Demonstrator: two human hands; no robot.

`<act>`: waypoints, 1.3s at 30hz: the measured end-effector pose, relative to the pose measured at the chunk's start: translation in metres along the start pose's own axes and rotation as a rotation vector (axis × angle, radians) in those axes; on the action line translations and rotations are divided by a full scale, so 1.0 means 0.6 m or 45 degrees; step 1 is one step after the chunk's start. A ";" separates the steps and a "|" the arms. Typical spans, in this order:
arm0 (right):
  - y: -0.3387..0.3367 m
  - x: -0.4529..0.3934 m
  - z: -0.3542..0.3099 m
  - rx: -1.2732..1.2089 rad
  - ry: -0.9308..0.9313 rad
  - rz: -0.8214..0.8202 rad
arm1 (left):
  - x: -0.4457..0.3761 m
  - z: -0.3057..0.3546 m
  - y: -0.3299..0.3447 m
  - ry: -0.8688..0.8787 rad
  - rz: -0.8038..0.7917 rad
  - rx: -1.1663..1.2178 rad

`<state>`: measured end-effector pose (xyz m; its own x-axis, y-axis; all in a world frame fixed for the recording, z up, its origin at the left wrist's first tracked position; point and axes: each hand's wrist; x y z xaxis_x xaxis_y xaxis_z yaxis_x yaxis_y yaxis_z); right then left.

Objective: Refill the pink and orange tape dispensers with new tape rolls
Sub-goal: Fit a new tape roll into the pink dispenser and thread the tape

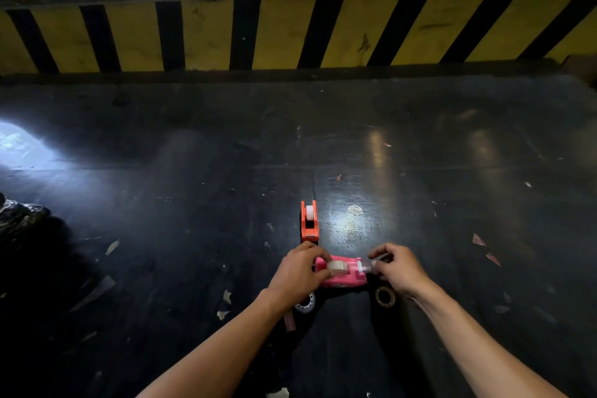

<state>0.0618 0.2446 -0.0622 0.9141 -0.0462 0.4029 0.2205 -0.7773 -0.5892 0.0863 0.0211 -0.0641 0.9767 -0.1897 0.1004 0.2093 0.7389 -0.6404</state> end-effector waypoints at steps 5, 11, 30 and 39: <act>-0.015 -0.003 0.015 -0.055 0.053 0.058 | 0.000 0.000 0.001 -0.008 0.007 0.005; -0.016 0.007 0.009 -0.244 -0.050 -0.004 | -0.001 0.007 0.002 -0.061 -0.065 -0.042; 0.008 0.005 -0.023 -0.409 -0.119 -0.131 | 0.000 0.035 0.011 0.038 0.000 -0.151; 0.004 0.010 -0.010 -0.405 -0.052 -0.118 | -0.001 0.047 -0.001 0.004 -0.060 -0.155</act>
<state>0.0658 0.2387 -0.0565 0.9095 0.0540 0.4121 0.1918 -0.9342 -0.3009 0.0870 0.0391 -0.0426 0.9658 -0.2244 0.1299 0.2472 0.6451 -0.7230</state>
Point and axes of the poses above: each hand's wrist, its own x-axis away from the middle knuckle, its own y-axis out of the palm, z = x × y, and after that the axes turned 9 degrees about x, right-handed
